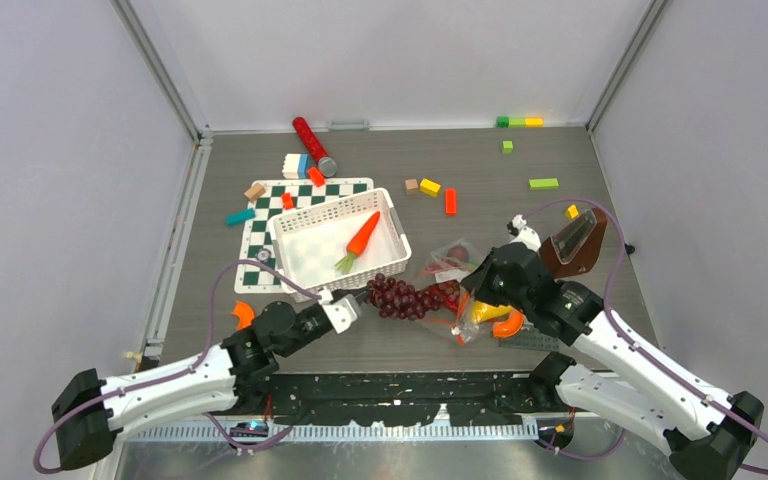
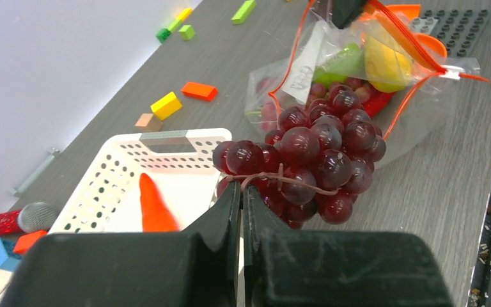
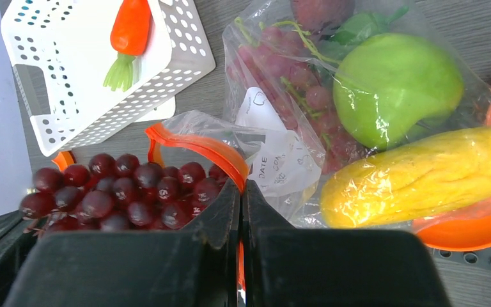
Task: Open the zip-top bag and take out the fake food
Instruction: Pick up the fake fruit from the zipper food storage bag.
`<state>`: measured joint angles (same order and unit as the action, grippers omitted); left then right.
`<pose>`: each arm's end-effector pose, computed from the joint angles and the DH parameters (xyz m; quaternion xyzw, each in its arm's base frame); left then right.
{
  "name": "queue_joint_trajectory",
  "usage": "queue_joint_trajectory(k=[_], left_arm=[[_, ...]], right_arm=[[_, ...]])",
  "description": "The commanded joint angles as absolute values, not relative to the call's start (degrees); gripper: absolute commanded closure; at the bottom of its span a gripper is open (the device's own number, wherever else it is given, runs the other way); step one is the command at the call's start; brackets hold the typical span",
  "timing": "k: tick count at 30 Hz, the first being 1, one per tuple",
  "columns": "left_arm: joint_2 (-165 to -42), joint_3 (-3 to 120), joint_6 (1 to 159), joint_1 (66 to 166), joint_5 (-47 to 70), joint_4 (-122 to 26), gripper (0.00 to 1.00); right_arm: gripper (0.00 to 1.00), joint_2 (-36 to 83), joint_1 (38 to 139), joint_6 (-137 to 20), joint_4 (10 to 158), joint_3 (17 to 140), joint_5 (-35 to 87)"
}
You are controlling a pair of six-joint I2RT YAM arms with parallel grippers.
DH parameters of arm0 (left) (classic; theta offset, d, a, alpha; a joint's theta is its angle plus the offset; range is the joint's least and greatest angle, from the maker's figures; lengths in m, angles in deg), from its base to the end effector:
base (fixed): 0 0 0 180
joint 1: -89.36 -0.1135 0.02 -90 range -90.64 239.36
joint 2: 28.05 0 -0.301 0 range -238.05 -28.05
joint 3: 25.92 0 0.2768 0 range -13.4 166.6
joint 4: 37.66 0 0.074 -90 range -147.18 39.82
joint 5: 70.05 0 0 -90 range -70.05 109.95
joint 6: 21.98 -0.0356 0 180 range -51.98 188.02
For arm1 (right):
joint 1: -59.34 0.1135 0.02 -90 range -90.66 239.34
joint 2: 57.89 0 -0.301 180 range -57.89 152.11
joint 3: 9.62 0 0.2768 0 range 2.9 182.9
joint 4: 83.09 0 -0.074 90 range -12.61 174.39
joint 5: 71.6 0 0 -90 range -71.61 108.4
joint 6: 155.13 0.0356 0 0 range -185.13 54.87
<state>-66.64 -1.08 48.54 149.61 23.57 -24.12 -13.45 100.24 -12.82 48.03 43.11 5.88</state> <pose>0.0829 -0.1405 0.2351 0.4367 0.5578 -0.2248 0.6691 0.1272 0.1000 0.2934 0.1351 0.8941 0.2338 0.3574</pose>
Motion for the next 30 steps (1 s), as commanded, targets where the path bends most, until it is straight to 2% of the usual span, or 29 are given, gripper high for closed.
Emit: queue_joint_trajectory(k=[1, 14, 24, 30], left_arm=[[-61.99, 2.77, 49.69, 149.49, 27.79, -26.92, 1.00], [-61.61, 11.16, 54.31, 149.55, 33.22, -31.19, 1.00], [-65.65, 21.83, 62.44, 149.48, 51.64, -40.36, 1.00], [-67.39, 27.94, 64.61, 149.48, 55.45, -47.92, 1.00]], right_arm=[[1.00, -14.78, 100.12, -12.55, 48.33, 44.16, 3.59], [1.00, -15.85, 100.13, -11.93, 47.96, 42.92, 3.03], [1.00, -15.86, 100.12, -11.08, 48.06, 42.08, 3.16], [1.00, -15.83, 100.12, -10.85, 48.20, 41.92, 3.64]])
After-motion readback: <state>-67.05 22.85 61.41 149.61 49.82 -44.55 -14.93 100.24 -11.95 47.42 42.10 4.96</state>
